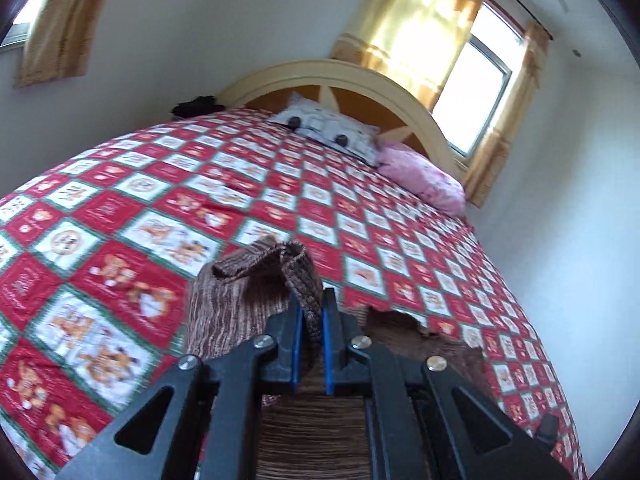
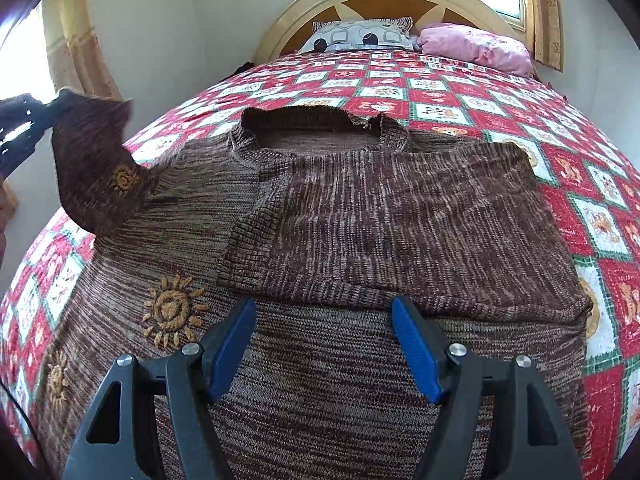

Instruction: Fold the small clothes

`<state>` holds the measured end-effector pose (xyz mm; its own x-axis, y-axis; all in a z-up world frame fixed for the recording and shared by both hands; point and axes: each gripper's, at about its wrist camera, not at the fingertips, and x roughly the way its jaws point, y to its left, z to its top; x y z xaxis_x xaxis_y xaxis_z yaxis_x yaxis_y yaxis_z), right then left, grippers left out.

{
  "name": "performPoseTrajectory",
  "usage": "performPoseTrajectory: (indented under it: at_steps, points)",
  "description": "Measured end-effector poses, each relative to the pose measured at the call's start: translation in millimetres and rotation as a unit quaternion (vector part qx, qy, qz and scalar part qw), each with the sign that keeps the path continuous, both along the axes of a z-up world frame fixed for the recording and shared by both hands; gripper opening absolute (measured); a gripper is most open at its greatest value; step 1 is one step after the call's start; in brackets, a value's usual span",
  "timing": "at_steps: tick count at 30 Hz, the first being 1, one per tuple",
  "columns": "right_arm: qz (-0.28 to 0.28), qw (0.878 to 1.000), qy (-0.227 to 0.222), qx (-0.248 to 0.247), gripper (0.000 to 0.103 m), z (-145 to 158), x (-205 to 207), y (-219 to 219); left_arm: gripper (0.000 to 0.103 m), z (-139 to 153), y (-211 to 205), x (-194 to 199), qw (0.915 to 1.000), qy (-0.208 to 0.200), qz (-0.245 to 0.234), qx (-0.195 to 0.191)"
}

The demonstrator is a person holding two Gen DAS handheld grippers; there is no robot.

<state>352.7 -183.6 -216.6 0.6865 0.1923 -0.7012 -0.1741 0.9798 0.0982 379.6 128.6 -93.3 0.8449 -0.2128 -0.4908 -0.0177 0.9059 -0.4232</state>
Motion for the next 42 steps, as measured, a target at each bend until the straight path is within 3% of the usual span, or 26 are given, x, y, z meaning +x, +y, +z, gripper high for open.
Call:
performPoseTrajectory:
  at_steps: [8, 13, 16, 18, 20, 22, 24, 26, 29, 30, 33, 35, 40, 42]
  points:
    - [-0.004, 0.999, -0.004, 0.033, 0.071, -0.2, -0.7, -11.3, 0.008, -29.2, -88.9, 10.7, 0.9967, 0.023, -0.077, 0.014]
    - [-0.009, 0.999, -0.005, 0.047, 0.071, -0.3, -0.3, -16.5, 0.010, -63.1, -127.2, 15.2, 0.9890, 0.062, -0.111, 0.075]
    - [-0.010, 0.999, -0.005, 0.051, 0.071, -0.3, -0.8, -18.8, 0.023, -71.9, -140.3, 8.4, 0.9817, 0.075, -0.145, 0.098]
    - [-0.011, 0.998, -0.005, 0.057, 0.071, -0.5, -0.9, -20.7, 0.060, -70.2, -140.1, -0.2, 0.9789, 0.070, -0.155, 0.113]
    - [-0.011, 0.998, -0.005, 0.060, 0.071, -0.6, -0.8, -22.0, 0.081, -63.0, -134.0, -12.2, 0.9790, 0.044, -0.158, 0.122]
    - [-0.011, 0.998, -0.006, 0.063, 0.071, -0.8, -1.3, -23.1, 0.089, -54.9, -122.3, -25.0, 0.9790, 0.015, -0.144, 0.143]
    - [-0.012, 0.998, -0.006, 0.067, 0.071, -0.6, -1.5, -24.3, 0.094, -54.4, -105.7, -29.4, 0.9754, 0.011, -0.101, 0.196]
    - [-0.012, 0.997, -0.007, 0.071, 0.071, -0.6, -1.7, -25.1, 0.094, -62.1, -80.7, -26.8, 0.9654, 0.029, -0.033, 0.257]
    - [-0.013, 0.997, -0.008, 0.073, 0.071, -0.5, -2.4, -25.7, 0.094, -76.8, -43.7, -20.0, 0.9529, 0.072, 0.049, 0.290]
    - [-0.013, 0.997, -0.008, 0.072, 0.071, -0.5, -2.5, -25.5, 0.094, -81.2, -29.8, -18.8, 0.9531, 0.086, 0.070, 0.282]
    - [-0.015, 0.998, -0.007, 0.065, 0.071, -0.5, -2.5, -23.4, 0.094, -95.2, 3.7, -10.6, 0.9646, 0.134, 0.089, 0.209]
    - [-0.019, 0.998, -0.010, 0.054, 0.071, 1.1, -3.8, -21.0, 0.095, -101.1, 12.8, -9.8, 0.9709, 0.144, 0.080, 0.174]
    - [-0.031, 0.998, -0.033, 0.034, 0.071, 27.4, -7.8, -12.5, 0.100, -115.6, 23.8, -13.1, 0.9769, 0.161, 0.069, 0.123]
    - [-0.022, 0.999, -0.035, 0.017, 0.071, 44.4, -0.8, 6.6, 0.101, -116.2, 21.2, -13.2, 0.9777, 0.159, 0.066, 0.120]
